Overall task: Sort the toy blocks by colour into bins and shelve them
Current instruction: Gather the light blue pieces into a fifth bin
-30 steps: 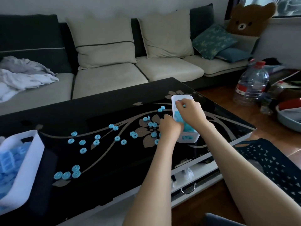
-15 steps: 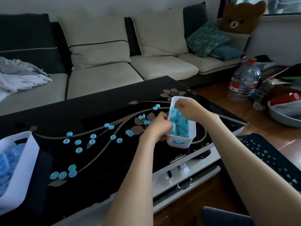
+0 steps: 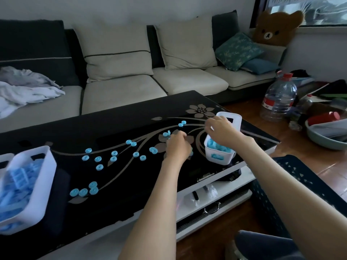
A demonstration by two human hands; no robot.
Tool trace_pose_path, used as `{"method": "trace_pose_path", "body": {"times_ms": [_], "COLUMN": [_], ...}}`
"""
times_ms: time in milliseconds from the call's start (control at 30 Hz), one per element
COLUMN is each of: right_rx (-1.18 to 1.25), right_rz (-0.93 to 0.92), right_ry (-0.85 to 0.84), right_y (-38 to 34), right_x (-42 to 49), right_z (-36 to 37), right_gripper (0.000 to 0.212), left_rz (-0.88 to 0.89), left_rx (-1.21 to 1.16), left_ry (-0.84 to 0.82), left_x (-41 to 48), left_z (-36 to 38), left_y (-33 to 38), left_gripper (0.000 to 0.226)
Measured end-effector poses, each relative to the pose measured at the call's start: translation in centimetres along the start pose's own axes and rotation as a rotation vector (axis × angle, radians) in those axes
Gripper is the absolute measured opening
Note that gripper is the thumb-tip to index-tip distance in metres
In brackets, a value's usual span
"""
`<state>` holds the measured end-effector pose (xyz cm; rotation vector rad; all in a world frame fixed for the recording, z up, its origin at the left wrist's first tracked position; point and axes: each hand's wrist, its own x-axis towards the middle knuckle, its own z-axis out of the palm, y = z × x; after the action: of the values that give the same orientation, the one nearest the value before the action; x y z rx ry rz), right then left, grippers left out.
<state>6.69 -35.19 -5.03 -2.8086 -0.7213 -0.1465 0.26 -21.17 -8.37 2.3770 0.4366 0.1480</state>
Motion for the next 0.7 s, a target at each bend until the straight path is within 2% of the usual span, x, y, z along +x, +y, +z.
{"method": "trace_pose_path", "body": {"times_ms": [100,200,300,433,533,633,700], "right_rx": [0.039,0.111,0.08,-0.147,-0.243,-0.27,-0.272], "right_rz": [-0.131,-0.065,0.057,0.109,0.12,0.132,0.118], "right_ry": [-0.013,-0.065,-0.1,-0.143,-0.183,-0.203,-0.231], "right_y": [-3.8,-6.2,-7.6,-8.4,-9.2,-9.8,-10.0], "right_x": [-0.8,-0.9,-0.6,-0.1,0.5,1.0,1.2], "right_z": [1.1,3.0,4.6,5.8,6.7,7.3,7.4], "right_gripper": [0.035,0.035,0.031,0.063,0.071,0.074,0.074], "left_rz": [-0.029,-0.019,-0.06,-0.104,-0.157,-0.151,-0.111], "left_rx": [0.243,0.364,0.367,0.412,0.429,0.471,0.48], "left_ry": [-0.078,-0.171,-0.074,0.066,0.031,-0.048,-0.036], "left_x": [-0.1,-0.1,-0.5,-0.9,-0.6,-0.2,0.0], "left_z": [-0.5,-1.0,-2.0,-2.7,-2.9,-2.7,-2.7], "left_y": [-2.3,-4.1,-5.7,-7.5,-8.8,-9.8,-10.2], "left_gripper": [0.05,0.05,0.044,0.051,0.06,0.055,0.05]}}
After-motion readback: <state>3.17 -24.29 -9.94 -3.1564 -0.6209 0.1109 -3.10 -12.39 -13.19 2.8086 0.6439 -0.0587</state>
